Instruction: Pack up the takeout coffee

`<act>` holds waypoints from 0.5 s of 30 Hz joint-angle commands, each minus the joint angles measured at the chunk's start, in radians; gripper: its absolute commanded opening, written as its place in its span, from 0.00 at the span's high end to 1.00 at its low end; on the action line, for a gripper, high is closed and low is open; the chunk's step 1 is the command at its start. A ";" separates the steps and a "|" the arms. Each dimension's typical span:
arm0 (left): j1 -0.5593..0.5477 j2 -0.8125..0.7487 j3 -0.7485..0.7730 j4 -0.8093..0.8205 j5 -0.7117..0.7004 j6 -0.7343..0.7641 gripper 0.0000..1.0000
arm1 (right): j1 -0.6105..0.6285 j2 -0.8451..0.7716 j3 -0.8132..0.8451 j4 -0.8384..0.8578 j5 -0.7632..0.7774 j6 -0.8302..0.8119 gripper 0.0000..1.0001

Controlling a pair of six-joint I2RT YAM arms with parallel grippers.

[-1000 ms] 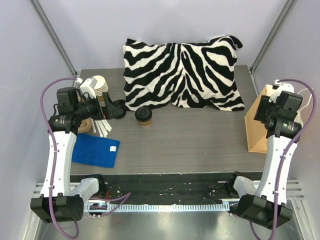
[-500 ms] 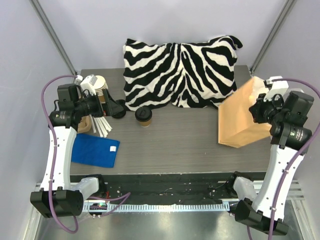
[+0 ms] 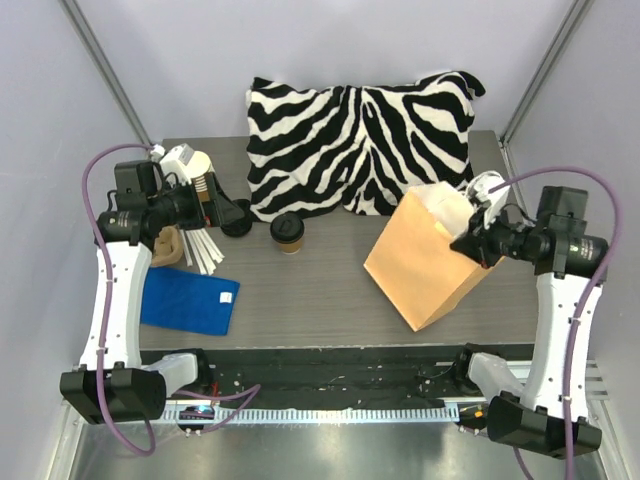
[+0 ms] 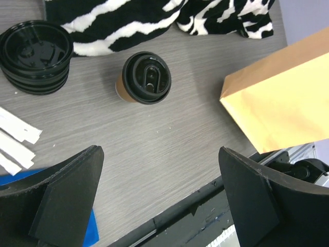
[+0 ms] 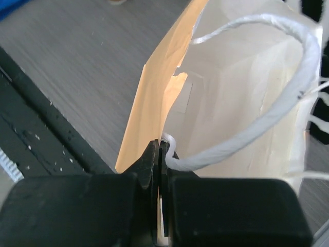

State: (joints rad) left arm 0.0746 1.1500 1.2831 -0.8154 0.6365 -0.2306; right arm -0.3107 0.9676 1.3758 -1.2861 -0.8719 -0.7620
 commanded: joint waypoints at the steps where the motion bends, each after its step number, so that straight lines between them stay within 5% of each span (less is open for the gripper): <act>1: 0.013 0.008 0.055 -0.062 -0.017 0.033 0.00 | 0.108 -0.050 -0.096 0.094 0.152 -0.109 0.99; 15: 0.154 0.132 0.246 -0.290 -0.073 0.212 0.00 | 0.416 -0.049 -0.210 0.459 0.408 0.293 0.99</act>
State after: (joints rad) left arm 0.1802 1.2407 1.4273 -1.0161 0.5976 -0.1200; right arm 0.0391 0.9100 1.2083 -0.9794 -0.5617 -0.6121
